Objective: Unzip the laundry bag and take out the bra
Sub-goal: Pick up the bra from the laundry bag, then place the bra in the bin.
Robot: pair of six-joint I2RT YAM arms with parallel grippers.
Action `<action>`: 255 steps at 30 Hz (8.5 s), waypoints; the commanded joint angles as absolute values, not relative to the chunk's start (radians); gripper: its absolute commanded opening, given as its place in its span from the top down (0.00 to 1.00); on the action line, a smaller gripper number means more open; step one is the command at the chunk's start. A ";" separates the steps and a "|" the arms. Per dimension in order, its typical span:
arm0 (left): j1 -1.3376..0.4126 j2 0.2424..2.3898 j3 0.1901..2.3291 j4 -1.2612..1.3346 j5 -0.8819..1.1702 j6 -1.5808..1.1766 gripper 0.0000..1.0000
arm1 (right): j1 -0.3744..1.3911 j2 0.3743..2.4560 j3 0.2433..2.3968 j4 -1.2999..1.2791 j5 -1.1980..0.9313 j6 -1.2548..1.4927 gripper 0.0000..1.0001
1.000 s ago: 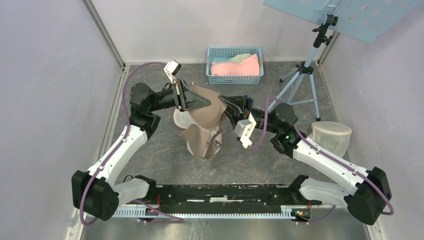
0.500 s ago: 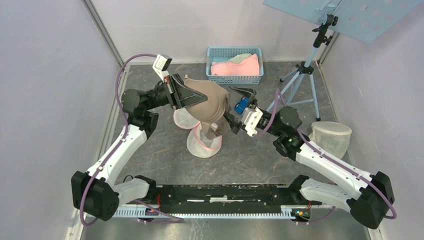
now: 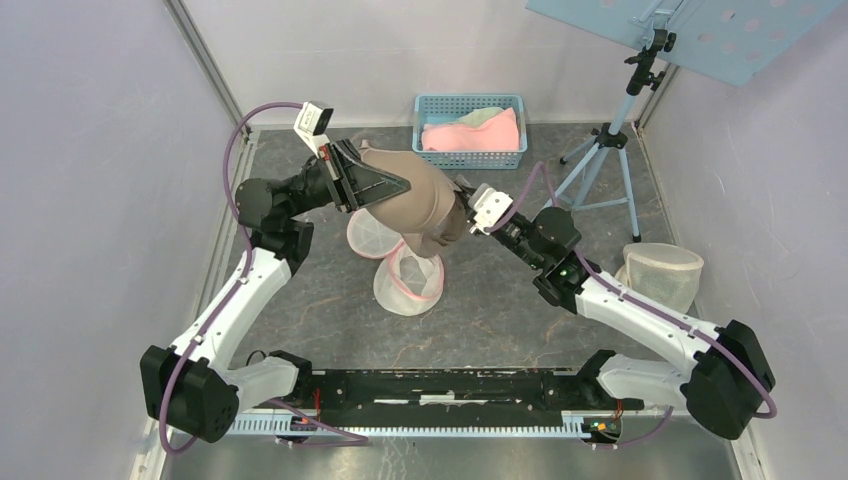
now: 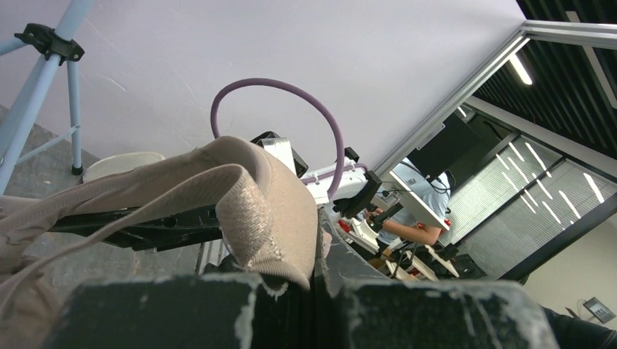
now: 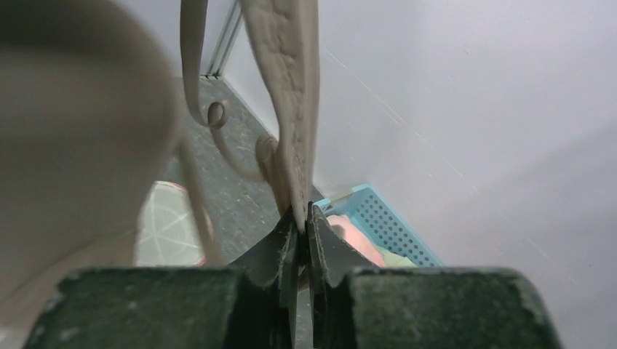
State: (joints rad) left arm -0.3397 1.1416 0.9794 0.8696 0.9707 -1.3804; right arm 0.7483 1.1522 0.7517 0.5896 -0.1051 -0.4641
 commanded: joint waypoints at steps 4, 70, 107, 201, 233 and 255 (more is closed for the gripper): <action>-0.336 1.118 1.030 0.943 0.976 -1.424 0.98 | 0.734 1.106 0.744 0.605 -0.225 -0.437 0.94; -0.317 1.121 0.960 0.948 1.038 -1.155 0.98 | 0.619 1.233 1.123 0.624 -0.864 0.718 0.19; 0.032 1.035 0.707 0.563 0.781 -1.206 0.19 | 0.646 1.399 1.575 0.228 -0.294 0.451 1.00; -0.541 1.584 1.214 0.131 -0.337 -0.120 0.97 | 0.665 1.742 1.918 0.029 0.431 0.613 1.00; -0.462 2.433 2.114 0.569 -0.192 0.507 0.98 | 0.382 2.118 1.732 0.694 0.357 0.349 1.00; -0.439 2.587 2.134 0.489 -0.162 0.380 0.86 | 0.343 2.354 1.835 0.617 0.379 0.365 1.00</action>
State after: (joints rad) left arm -0.4461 2.6160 2.1841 0.4519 -0.1326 0.4091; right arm 0.3500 2.3722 1.8301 0.6048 0.3599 0.3939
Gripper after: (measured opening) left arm 0.095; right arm 0.032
